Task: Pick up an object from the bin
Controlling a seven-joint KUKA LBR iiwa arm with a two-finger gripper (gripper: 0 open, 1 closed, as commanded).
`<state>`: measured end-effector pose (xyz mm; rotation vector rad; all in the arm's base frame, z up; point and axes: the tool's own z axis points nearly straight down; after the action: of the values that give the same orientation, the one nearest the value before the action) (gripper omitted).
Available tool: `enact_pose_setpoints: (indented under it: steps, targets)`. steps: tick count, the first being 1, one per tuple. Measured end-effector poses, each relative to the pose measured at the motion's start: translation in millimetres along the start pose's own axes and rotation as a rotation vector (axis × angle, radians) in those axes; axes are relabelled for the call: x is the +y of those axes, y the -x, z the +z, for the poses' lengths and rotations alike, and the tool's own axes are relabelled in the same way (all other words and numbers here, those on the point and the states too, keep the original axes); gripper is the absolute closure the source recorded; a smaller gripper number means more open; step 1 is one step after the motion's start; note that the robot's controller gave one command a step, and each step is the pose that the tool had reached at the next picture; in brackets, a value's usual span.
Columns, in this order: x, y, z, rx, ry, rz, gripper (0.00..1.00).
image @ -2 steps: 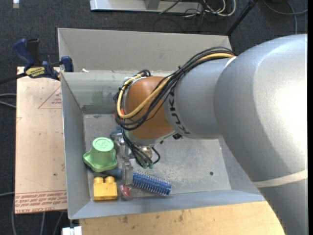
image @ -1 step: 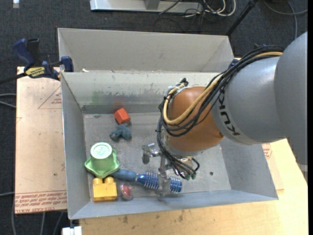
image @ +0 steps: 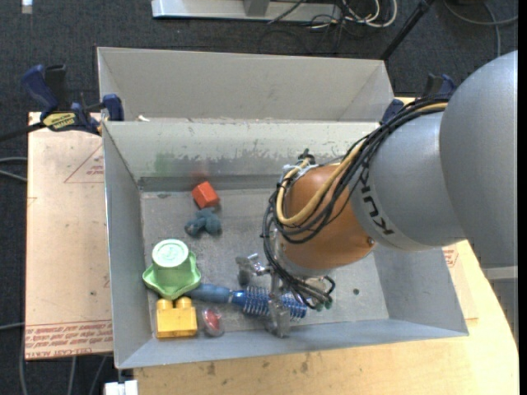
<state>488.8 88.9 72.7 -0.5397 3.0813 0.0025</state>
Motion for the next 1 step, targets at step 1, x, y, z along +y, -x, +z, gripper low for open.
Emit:
enact_pose_setpoints:
  steps: [1]
  targets:
    - [1.0, -3.4, 1.4, 0.012, 0.002, 0.0, 1.0]
